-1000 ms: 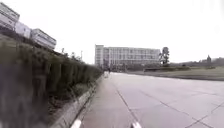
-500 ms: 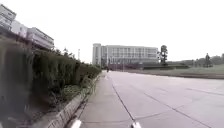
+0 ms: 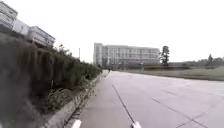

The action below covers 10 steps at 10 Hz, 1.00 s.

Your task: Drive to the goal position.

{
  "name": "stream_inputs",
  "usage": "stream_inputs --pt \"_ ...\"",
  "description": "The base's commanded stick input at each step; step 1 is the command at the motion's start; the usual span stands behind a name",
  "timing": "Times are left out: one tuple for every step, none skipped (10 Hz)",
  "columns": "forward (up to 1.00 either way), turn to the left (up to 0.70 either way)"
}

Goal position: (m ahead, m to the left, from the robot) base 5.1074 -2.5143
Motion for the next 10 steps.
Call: stream_inputs --pt "0.7 0.03" --pt "0.7 0.0" --pt "0.7 0.0" --pt "0.7 0.0" --pt "0.7 0.0" --pt "0.7 0.0" --pt "0.7 0.0" --pt "0.7 -0.14" --pt "0.7 -0.14" --pt "0.7 -0.14"
